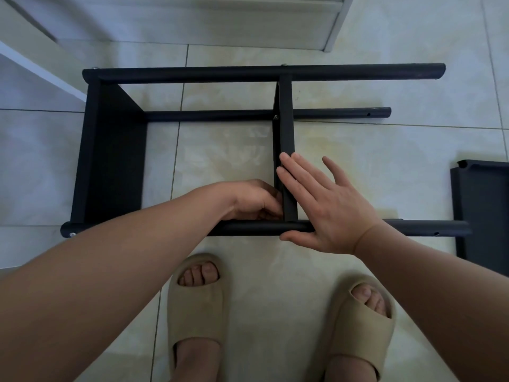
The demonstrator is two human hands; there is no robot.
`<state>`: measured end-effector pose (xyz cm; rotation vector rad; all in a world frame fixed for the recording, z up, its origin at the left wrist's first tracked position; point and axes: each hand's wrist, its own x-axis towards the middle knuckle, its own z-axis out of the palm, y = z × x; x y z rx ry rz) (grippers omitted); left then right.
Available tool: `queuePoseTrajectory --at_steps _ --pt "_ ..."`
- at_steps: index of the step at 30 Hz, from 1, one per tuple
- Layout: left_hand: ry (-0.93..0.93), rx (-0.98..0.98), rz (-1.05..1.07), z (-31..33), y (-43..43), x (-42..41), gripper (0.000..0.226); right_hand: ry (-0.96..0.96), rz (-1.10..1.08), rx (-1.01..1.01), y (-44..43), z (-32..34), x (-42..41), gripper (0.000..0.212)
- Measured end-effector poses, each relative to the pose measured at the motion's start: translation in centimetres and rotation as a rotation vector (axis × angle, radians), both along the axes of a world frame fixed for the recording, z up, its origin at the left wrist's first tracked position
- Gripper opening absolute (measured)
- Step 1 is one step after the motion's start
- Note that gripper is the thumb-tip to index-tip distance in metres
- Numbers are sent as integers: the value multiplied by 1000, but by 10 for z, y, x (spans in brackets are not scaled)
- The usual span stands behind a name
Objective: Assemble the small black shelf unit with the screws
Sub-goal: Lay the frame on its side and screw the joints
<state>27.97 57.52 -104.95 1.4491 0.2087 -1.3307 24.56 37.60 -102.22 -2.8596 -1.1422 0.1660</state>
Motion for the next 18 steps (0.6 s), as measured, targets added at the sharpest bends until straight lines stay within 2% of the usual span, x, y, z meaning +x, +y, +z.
queuePoseTrajectory --at_steps 15,18 --pt "46 -49 56 -2 1 -2 16 -8 0 6 0 -2 0 102" --pt "57 -34 29 -3 2 -1 30 -5 0 2 0 -1 1 102"
